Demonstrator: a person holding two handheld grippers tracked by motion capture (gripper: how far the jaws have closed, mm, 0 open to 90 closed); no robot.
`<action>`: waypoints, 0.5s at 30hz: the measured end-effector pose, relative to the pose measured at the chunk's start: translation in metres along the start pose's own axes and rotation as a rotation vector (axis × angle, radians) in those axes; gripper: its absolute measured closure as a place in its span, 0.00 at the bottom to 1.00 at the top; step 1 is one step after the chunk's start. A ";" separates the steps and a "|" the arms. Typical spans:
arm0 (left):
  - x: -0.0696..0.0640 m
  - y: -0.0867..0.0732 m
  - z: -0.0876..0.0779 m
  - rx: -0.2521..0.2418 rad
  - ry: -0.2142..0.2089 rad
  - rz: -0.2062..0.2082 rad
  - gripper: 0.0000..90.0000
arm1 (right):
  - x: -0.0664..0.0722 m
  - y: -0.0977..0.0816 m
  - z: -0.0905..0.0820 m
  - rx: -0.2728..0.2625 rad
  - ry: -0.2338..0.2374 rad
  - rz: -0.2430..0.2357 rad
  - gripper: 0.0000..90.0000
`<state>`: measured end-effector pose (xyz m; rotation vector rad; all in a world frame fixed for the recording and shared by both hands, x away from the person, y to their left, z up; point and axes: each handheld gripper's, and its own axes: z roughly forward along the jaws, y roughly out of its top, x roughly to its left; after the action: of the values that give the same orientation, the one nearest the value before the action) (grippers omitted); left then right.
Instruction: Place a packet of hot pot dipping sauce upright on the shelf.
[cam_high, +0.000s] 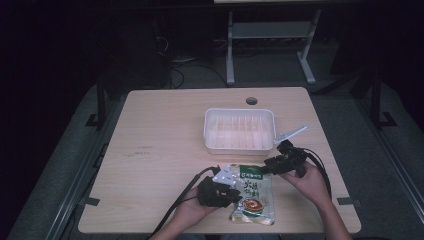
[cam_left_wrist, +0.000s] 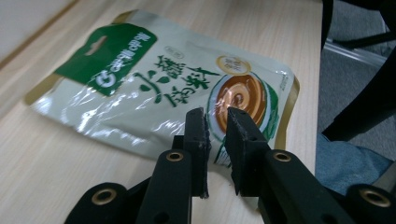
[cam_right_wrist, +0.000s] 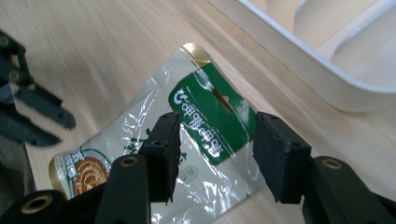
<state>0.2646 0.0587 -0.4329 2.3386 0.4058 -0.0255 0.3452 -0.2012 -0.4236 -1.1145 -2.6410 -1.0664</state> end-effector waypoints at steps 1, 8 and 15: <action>0.000 0.000 0.000 0.000 0.000 0.000 0.88 | 0.000 0.000 0.000 0.000 0.000 0.000 0.57; -0.007 0.002 0.018 0.070 -0.038 0.021 0.89 | -0.002 0.012 0.020 0.050 0.013 -0.026 0.57; -0.007 0.004 0.022 0.102 -0.036 0.023 0.92 | -0.008 0.016 0.034 0.085 0.027 -0.033 0.56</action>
<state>0.2615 0.0391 -0.4453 2.4395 0.3671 -0.0783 0.3680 -0.1766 -0.4426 -1.0362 -2.6661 -0.9569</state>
